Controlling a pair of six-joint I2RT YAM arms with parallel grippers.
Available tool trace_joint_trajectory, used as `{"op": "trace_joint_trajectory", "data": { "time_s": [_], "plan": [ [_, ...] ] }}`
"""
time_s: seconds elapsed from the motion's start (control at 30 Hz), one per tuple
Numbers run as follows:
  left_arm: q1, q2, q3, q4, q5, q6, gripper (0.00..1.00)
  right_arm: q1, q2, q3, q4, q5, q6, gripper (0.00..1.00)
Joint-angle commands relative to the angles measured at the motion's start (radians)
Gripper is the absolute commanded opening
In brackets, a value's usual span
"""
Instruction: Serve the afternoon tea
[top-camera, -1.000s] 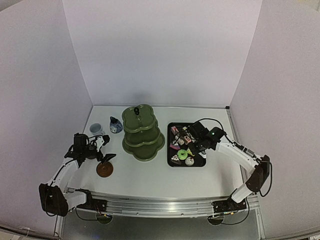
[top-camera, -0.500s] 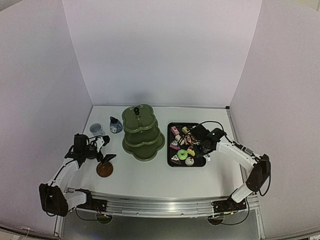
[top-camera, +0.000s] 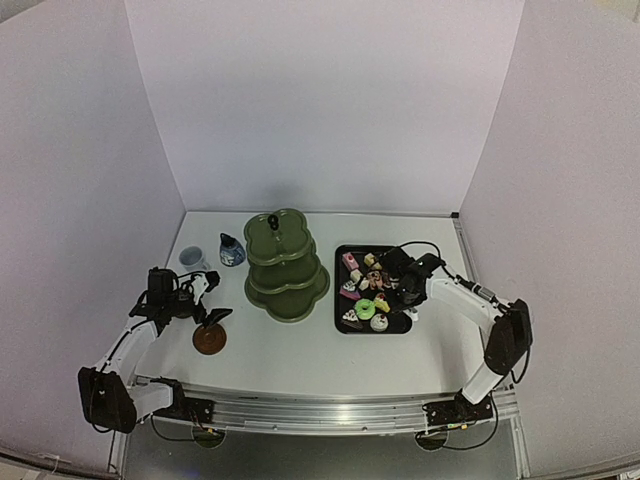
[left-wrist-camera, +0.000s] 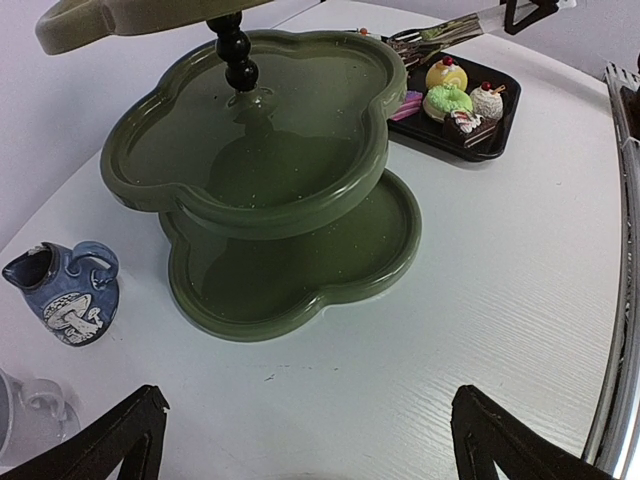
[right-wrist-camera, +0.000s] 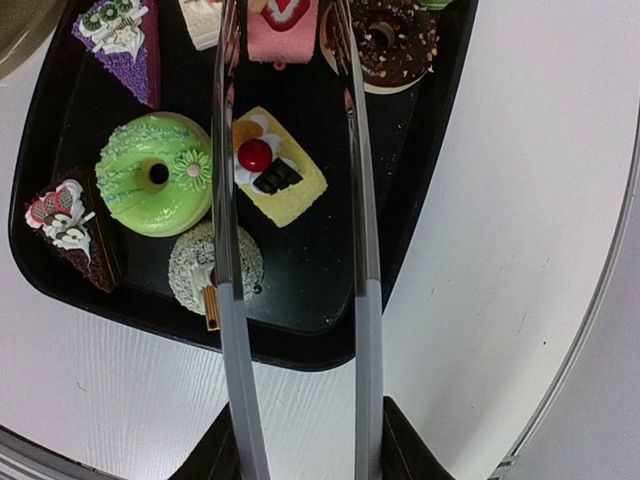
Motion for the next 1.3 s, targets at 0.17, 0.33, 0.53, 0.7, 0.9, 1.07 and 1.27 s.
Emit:
{"op": "trace_joint_trajectory", "data": {
  "time_s": [0.17,0.33,0.53,0.7,0.9,1.07,1.27],
  "plan": [
    [-0.003,-0.019,0.009,0.009,0.000,0.021,1.00,-0.018,0.026,0.002,0.063,-0.045,-0.004,0.27],
    [-0.003,-0.019,0.010,0.006,-0.003,0.021,1.00,-0.019,-0.004,-0.005,0.062,-0.035,0.000,0.10],
    [-0.002,-0.014,0.010,0.010,0.000,0.019,1.00,-0.019,-0.073,0.037,0.040,0.027,0.007,0.00],
    [-0.003,-0.012,0.007,0.038,0.005,0.000,1.00,-0.015,-0.096,0.126,0.015,0.092,-0.018,0.00],
    [-0.002,-0.015,-0.002,0.067,0.004,-0.025,1.00,0.090,-0.024,0.227,0.037,0.020,-0.091,0.00],
    [-0.002,-0.023,-0.008,0.063,0.000,-0.030,1.00,0.112,0.040,0.231,0.071,-0.103,-0.090,0.00],
    [-0.003,-0.021,-0.014,0.074,0.007,-0.026,1.00,0.125,0.091,0.224,0.180,-0.253,-0.068,0.00]
  ]
}}
